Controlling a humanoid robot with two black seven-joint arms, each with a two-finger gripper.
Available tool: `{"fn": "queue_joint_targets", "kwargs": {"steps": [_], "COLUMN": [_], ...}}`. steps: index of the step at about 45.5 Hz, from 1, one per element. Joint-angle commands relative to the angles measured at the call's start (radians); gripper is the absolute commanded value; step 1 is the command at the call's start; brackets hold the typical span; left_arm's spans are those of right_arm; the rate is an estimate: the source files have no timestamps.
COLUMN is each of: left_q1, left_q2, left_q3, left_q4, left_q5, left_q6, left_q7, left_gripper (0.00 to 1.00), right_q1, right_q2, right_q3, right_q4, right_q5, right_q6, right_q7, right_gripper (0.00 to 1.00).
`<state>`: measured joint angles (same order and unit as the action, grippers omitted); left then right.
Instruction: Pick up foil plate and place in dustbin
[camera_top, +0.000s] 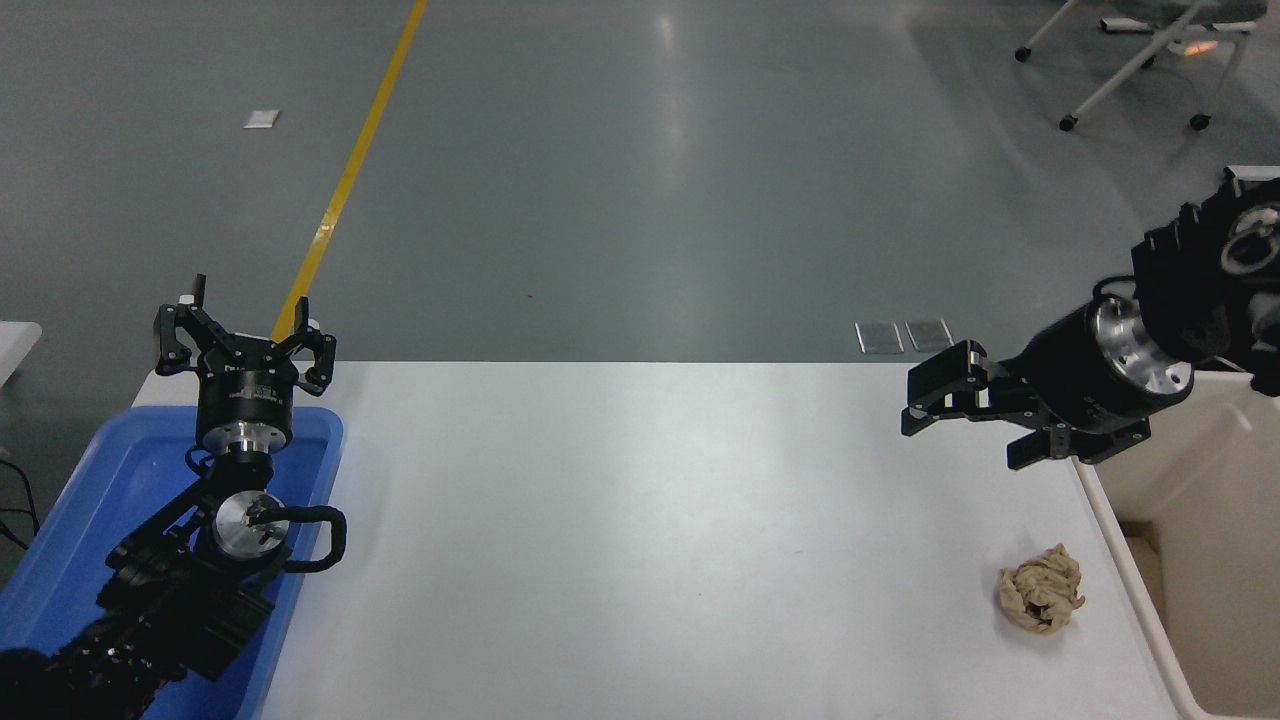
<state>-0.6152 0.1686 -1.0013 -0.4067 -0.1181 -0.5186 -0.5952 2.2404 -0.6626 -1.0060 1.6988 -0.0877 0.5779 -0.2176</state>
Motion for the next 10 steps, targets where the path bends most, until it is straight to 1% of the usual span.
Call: {"fn": "queue_joint_targets", "kwargs": {"steps": [1,6,7,10], "left_q1": [0.0,0.0,0.0,0.0], "left_q2": [0.0,0.0,0.0,0.0], "left_q3": [0.0,0.0,0.0,0.0], "left_q4": [0.0,0.0,0.0,0.0], "left_q5": [0.0,0.0,0.0,0.0], "left_q6": [0.0,0.0,0.002,0.0], "left_q7": [0.0,0.0,0.0,0.0], "left_gripper": [0.99,0.99,0.99,0.99], "right_q1": [0.065,0.065,0.065,0.067], "right_q2": [-0.006,0.0,0.0,0.001], "right_q3": [-0.02,-0.026,-0.028,-0.026], "right_q4": [0.03,0.032,0.03,0.03], "right_q5": [0.005,-0.007,-0.007,0.002], "right_q6": [0.053,0.048,0.048,0.048], "right_q7": [-0.029,-0.1,-0.109,-0.117], "right_gripper": [1.0,1.0,1.0,1.0]}}
